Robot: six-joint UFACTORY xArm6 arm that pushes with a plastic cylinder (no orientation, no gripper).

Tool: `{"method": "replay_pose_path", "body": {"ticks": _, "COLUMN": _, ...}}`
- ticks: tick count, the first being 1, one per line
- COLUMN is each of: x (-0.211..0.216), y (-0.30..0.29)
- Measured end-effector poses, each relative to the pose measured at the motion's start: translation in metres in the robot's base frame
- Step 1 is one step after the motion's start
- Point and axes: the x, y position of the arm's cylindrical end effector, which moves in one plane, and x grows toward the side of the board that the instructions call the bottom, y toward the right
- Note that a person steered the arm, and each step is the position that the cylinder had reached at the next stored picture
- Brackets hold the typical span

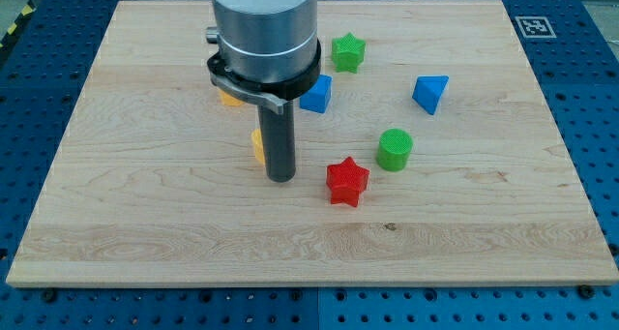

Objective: Move the arm towards the right bottom side

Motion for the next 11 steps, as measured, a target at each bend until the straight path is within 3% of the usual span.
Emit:
{"method": "replay_pose_path", "body": {"ticks": 6, "x": -0.034, "y": -0.035}}
{"method": "replay_pose_path", "body": {"ticks": 7, "x": -0.001, "y": -0.045}}
{"method": "replay_pose_path", "body": {"ticks": 8, "x": 0.061, "y": -0.038}}
{"method": "replay_pose_path", "body": {"ticks": 9, "x": 0.083, "y": 0.036}}
{"method": "replay_pose_path", "body": {"ticks": 10, "x": 0.077, "y": 0.150}}
{"method": "replay_pose_path", "body": {"ticks": 11, "x": 0.043, "y": 0.270}}
